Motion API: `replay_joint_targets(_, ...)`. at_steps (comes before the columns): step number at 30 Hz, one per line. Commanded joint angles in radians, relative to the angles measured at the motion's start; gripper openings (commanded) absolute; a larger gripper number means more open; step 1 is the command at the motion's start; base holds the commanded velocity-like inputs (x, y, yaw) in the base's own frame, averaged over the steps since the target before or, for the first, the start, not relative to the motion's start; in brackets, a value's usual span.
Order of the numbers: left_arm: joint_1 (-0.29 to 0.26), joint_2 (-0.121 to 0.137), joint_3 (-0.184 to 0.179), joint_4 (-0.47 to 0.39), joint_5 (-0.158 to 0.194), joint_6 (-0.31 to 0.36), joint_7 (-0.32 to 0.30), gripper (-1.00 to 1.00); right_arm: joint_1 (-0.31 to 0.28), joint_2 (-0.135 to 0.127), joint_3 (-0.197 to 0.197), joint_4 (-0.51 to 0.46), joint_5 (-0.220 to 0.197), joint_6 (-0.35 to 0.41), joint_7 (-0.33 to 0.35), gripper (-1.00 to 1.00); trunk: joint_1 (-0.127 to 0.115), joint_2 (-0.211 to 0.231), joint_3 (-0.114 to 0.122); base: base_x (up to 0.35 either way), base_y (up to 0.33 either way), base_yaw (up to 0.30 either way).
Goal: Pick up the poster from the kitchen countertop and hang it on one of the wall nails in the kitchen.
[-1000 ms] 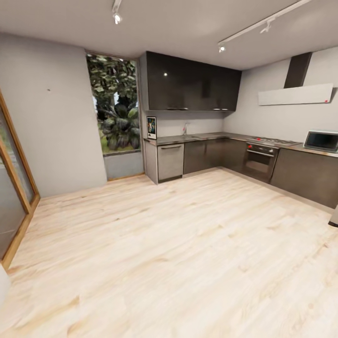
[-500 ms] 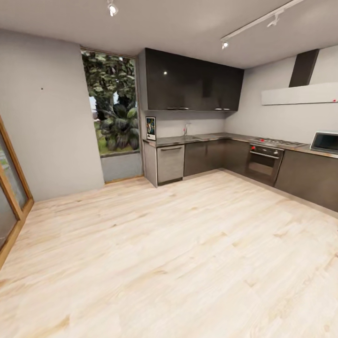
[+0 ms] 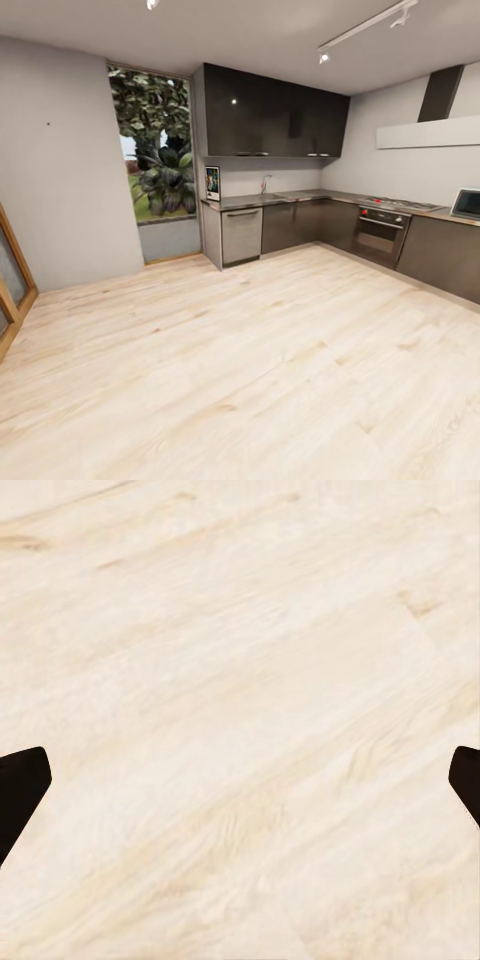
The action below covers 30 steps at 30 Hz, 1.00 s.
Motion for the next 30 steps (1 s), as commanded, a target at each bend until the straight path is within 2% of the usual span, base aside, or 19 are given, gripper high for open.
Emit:
replay_joint_targets(1, 0.000, 0.000, 0.000, -0.001, 0.000, -0.002, 0.000, 1.00, 0.000, 0.000, 0.000, 0.001, 0.001, -0.003, 0.000, 1.00, 0.001, 0.000, -0.001, 0.337, -0.076, 0.000)
replay_joint_targets(30, 0.000, 0.000, 0.000, -0.001, 0.000, -0.002, 0.000, 1.00, -0.001, 0.002, 0.002, 0.001, 0.001, -0.003, 0.000, 1.00, 0.001, 0.000, -0.001, 0.335, -0.117, 0.000)
